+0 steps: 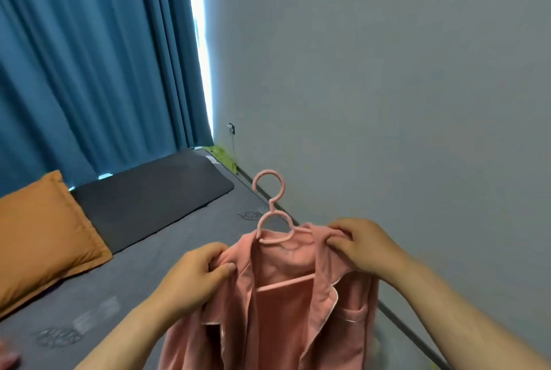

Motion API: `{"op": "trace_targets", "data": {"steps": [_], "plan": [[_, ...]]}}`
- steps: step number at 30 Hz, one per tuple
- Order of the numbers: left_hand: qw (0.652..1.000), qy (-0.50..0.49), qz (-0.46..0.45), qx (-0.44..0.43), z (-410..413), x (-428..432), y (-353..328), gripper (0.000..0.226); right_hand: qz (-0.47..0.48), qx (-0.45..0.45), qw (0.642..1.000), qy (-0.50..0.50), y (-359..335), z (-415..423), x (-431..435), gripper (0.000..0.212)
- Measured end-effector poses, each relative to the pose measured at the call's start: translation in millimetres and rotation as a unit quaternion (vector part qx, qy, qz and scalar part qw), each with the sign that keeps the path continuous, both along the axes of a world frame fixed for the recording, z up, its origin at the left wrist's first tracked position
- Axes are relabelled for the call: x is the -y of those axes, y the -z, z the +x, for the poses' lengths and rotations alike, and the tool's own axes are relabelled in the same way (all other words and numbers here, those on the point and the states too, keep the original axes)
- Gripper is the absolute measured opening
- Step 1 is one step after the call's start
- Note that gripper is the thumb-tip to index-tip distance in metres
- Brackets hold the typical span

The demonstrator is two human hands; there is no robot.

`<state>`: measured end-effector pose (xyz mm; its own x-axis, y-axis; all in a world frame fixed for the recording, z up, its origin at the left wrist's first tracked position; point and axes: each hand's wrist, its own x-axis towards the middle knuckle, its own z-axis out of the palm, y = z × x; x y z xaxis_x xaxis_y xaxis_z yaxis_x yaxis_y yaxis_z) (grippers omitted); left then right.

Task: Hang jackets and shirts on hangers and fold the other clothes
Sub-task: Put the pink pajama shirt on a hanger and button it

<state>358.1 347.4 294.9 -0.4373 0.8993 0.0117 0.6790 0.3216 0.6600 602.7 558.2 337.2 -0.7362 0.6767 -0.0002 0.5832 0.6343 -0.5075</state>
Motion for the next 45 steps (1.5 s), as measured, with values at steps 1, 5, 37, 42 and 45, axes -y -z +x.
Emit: {"op": "trace_targets", "data": {"steps": [1, 5, 37, 42, 45], "plan": [[1.0, -0.004, -0.018, 0.022, -1, -1, 10, 0.012, -0.014, 0.018, 1.0, -0.01, 12, -6, -6, 0.009], [0.994, 0.005, -0.067, 0.081, -13, -3, 41, 0.015, -0.052, 0.081, 0.994, -0.053, 55, -32, -35, 0.022], [0.879, -0.435, -0.087, -0.173, -314, -167, 581, 0.027, -0.069, -0.015, 0.985, -0.157, 600, -438, -215, 0.035], [0.852, -0.452, -0.143, -0.223, -367, -195, 603, 0.027, 0.034, -0.036, 0.989, -0.14, 641, -499, -239, 0.023], [0.847, -0.461, -0.127, -0.232, -366, -195, 610, 0.03, 0.098, -0.051, 0.987, -0.119, 656, -502, -244, 0.031]]}}
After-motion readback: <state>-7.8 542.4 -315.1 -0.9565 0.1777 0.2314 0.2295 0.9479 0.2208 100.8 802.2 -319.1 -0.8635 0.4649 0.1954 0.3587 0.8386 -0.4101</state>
